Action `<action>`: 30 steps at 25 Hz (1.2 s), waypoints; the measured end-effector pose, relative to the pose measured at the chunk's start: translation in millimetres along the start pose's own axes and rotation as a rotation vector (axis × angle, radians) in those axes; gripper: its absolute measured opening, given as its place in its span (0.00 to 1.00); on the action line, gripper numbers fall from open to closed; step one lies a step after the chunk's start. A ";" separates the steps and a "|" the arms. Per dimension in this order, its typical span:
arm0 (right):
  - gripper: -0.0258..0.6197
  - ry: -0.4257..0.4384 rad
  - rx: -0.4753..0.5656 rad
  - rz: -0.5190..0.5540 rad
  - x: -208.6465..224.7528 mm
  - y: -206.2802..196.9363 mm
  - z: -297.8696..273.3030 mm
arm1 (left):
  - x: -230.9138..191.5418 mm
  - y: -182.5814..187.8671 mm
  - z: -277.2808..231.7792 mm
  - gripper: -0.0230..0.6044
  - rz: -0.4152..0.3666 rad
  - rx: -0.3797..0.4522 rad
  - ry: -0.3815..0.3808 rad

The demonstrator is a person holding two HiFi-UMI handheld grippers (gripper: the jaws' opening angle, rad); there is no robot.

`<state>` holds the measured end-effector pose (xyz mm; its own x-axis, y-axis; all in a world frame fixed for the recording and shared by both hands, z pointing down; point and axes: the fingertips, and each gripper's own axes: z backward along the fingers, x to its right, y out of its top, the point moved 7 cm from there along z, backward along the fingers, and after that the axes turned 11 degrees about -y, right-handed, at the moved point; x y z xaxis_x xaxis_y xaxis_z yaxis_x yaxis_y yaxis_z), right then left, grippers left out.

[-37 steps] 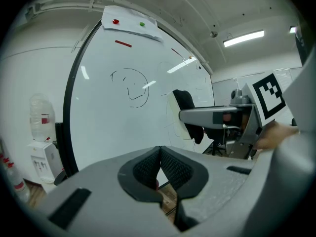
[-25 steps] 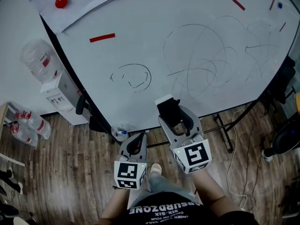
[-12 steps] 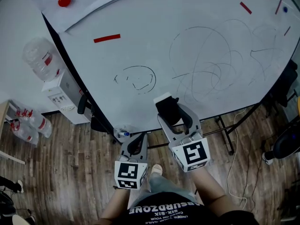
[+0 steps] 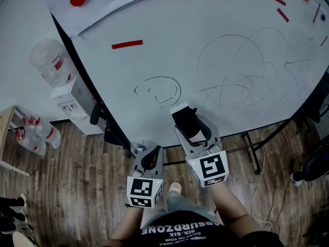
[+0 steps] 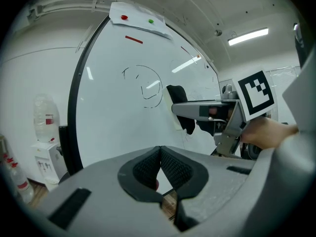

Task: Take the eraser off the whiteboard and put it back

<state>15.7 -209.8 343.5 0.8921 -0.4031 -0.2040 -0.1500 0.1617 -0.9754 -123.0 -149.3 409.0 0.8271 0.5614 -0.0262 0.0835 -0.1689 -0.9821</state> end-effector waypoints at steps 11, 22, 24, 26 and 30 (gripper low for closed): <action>0.41 -0.008 -0.018 0.037 -5.4 -7.6 -21.6 | -17.5 6.1 -1.0 0.05 -0.018 -0.001 0.022; 0.41 -0.026 -0.031 0.086 -8.4 -14.3 -33.7 | -25.4 8.6 -5.9 0.05 -0.020 -0.003 0.015; 0.41 -0.035 -0.031 0.100 -8.8 -15.0 -34.9 | -26.2 8.5 -6.9 0.05 -0.019 -0.003 0.015; 0.41 -0.047 -0.031 0.115 -9.5 -15.6 -35.9 | -27.1 8.5 -7.6 0.05 -0.018 -0.002 0.015; 0.41 -0.065 -0.027 0.139 -10.5 -16.7 -37.8 | -28.5 8.1 -9.2 0.05 -0.015 -0.003 0.016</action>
<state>-7.3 -242.3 358.8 0.8874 -0.3194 -0.3323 -0.2847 0.1871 -0.9402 -140.7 -174.1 403.5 0.8343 0.5513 -0.0081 0.0980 -0.1627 -0.9818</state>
